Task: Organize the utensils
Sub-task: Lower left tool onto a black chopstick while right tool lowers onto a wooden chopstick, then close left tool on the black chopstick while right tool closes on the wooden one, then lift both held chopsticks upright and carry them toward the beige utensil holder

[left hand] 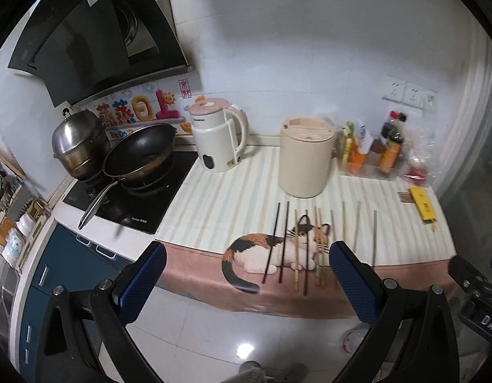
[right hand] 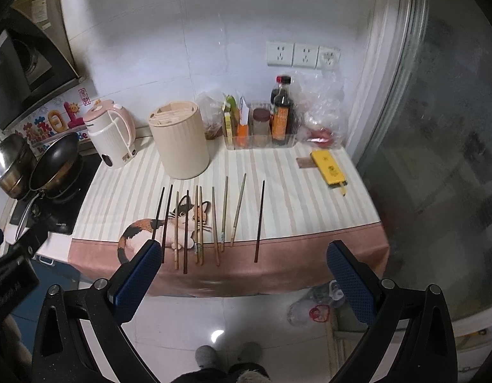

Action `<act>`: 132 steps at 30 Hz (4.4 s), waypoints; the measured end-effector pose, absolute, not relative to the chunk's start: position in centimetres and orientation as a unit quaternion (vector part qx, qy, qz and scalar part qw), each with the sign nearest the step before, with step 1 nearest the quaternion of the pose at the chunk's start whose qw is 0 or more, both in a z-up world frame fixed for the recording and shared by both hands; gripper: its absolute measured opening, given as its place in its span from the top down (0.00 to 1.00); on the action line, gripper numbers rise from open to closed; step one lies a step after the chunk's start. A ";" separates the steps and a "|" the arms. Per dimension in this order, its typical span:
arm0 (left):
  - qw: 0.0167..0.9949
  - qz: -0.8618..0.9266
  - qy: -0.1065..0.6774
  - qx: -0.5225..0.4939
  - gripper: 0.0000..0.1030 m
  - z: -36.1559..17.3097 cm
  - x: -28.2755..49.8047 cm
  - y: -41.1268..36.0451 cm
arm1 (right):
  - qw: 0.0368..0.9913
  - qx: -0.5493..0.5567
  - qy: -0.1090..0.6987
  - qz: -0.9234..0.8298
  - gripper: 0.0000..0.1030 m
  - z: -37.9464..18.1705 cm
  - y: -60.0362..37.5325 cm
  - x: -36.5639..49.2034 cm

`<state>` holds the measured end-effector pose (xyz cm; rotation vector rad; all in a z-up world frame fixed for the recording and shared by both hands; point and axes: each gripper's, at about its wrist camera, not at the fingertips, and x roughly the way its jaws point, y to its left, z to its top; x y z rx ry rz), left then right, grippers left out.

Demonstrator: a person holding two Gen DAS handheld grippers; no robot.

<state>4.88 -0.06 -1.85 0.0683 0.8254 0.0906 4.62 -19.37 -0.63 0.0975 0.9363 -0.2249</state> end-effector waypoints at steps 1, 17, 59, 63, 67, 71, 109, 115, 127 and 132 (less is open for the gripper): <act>0.913 0.047 0.403 0.035 0.00 -2.5 5.4 -0.2 | 0.882 0.055 0.455 -0.106 0.00 -1.5 -20.0 5.3; 0.825 0.071 0.558 0.055 0.00 -20.7 21.7 0.8 | 0.803 0.142 0.576 -0.053 0.68 -19.8 -23.9 19.1; 0.749 -0.016 0.657 0.087 0.96 -32.1 31.1 0.8 | 0.675 0.052 0.733 -0.073 0.93 -34.3 -18.8 35.3; 0.742 -0.023 0.664 0.086 0.96 -32.0 32.3 1.5 | 0.660 0.041 0.746 -0.074 0.93 -34.1 -18.6 35.7; 0.734 -0.027 0.673 0.087 0.96 -32.3 33.7 1.7 | 0.643 0.037 0.762 -0.070 0.92 -34.2 -18.6 36.2; 0.733 -0.033 0.673 0.093 0.96 -32.4 34.7 1.8 | 0.627 0.046 0.775 -0.073 0.92 -34.7 -18.5 37.2; 0.865 0.049 0.497 0.047 0.98 -17.1 30.8 1.7 | 0.792 0.042 0.608 -0.018 0.93 -22.1 -16.2 35.1; 0.879 0.033 0.473 0.039 1.00 -14.6 31.3 1.3 | 0.812 0.055 0.581 -0.018 0.93 -19.3 -16.5 35.5; 0.839 -0.049 0.541 -0.040 0.95 -16.9 34.8 3.5 | 0.812 0.070 0.579 -0.015 0.94 -17.7 -17.4 37.8; 0.763 -0.048 0.641 -0.069 0.95 -25.4 35.9 3.9 | 0.776 0.085 0.625 -0.023 0.94 -22.8 -18.3 38.4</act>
